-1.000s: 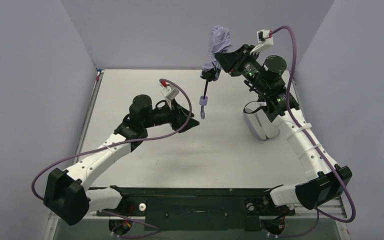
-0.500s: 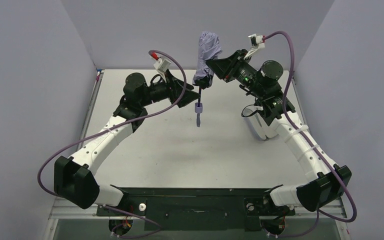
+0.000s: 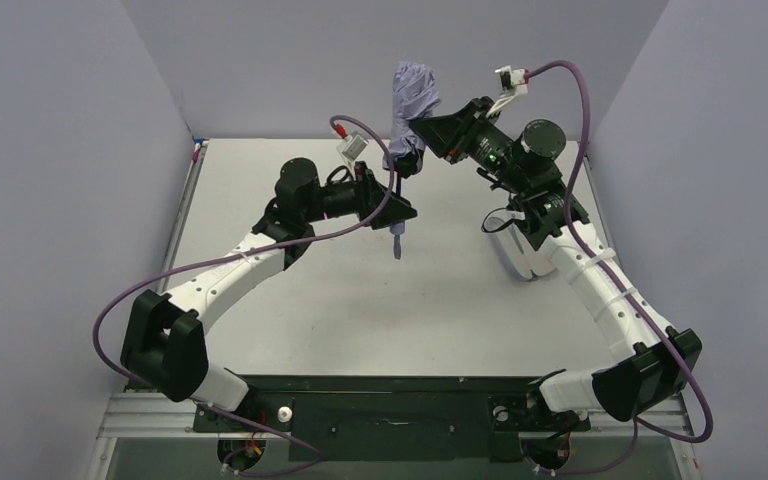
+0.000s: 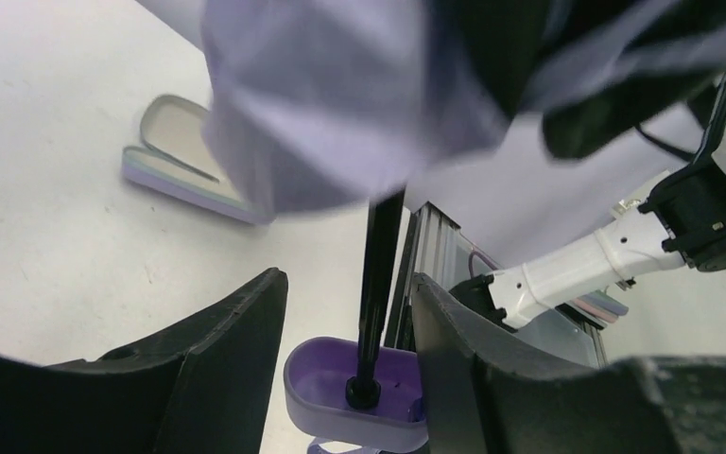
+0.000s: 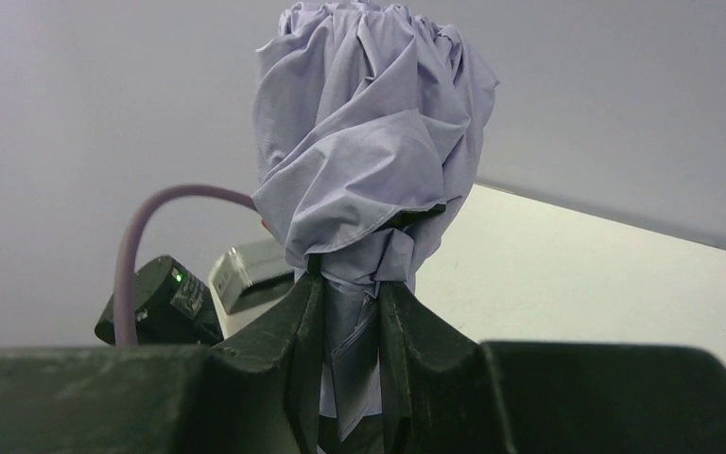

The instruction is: Open the umbrella

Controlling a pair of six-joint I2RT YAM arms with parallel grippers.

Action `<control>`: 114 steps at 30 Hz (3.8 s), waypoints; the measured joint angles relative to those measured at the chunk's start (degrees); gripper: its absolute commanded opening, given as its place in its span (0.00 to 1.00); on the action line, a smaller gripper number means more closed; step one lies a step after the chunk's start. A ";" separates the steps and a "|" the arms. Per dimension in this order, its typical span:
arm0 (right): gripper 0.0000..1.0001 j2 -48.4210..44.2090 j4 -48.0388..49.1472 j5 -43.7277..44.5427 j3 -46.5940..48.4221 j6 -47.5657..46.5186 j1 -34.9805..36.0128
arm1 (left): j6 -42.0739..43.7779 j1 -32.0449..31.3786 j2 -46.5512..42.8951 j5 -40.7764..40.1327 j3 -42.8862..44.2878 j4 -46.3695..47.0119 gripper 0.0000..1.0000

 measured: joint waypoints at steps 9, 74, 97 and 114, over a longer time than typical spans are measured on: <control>0.00 2.34 -0.07 1.22 4.46 -0.83 -1.81 | 0.48 -2.78 -0.26 1.05 -7.89 0.02 0.46; 0.00 -3.15 1.18 -17.81 -4.83 -5.22 -0.46 | 9.53 6.36 -13.70 -2.91 2.12 -10.80 0.97; 0.51 -6.32 -12.17 3.89 -4.81 -16.00 8.48 | 0.83 -0.35 -7.89 -11.41 1.18 -4.90 0.00; 0.51 -8.72 -20.96 -3.30 0.44 -17.00 3.89 | -7.78 5.92 -7.82 -6.38 -3.41 3.52 0.00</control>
